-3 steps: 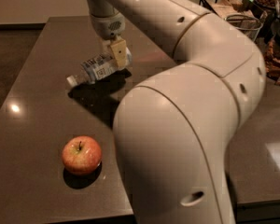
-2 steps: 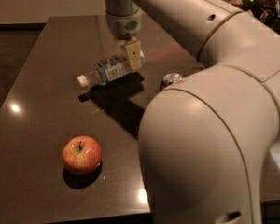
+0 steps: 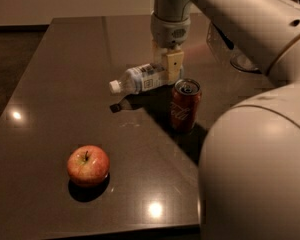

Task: Move blue plastic bottle near coke can

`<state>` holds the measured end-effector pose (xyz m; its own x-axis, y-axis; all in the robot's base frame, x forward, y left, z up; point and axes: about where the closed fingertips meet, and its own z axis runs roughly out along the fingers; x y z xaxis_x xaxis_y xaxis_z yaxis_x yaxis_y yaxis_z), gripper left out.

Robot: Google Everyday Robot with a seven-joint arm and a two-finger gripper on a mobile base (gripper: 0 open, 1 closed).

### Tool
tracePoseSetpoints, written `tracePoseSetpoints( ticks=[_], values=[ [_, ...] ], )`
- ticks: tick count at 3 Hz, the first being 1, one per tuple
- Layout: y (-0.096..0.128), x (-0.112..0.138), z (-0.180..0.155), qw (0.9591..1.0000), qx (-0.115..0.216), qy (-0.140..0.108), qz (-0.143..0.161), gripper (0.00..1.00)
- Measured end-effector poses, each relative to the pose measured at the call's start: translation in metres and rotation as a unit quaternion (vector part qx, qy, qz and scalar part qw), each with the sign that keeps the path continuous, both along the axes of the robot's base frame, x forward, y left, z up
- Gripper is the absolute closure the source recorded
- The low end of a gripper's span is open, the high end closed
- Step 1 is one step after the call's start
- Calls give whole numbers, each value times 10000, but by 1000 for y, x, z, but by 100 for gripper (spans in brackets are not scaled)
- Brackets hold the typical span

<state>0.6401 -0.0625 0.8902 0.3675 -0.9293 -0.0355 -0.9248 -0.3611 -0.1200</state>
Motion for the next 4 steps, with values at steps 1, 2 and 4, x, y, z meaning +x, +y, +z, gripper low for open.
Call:
tracePoseSetpoints(
  ticks=[1, 2, 4],
  values=[
    [-30, -12, -4, 9998, 54, 40, -200, 100],
    [-59, -20, -11, 9989, 39, 1, -462, 81],
    [-89, -33, -23, 9968, 100, 147, -775, 35]
  ],
)
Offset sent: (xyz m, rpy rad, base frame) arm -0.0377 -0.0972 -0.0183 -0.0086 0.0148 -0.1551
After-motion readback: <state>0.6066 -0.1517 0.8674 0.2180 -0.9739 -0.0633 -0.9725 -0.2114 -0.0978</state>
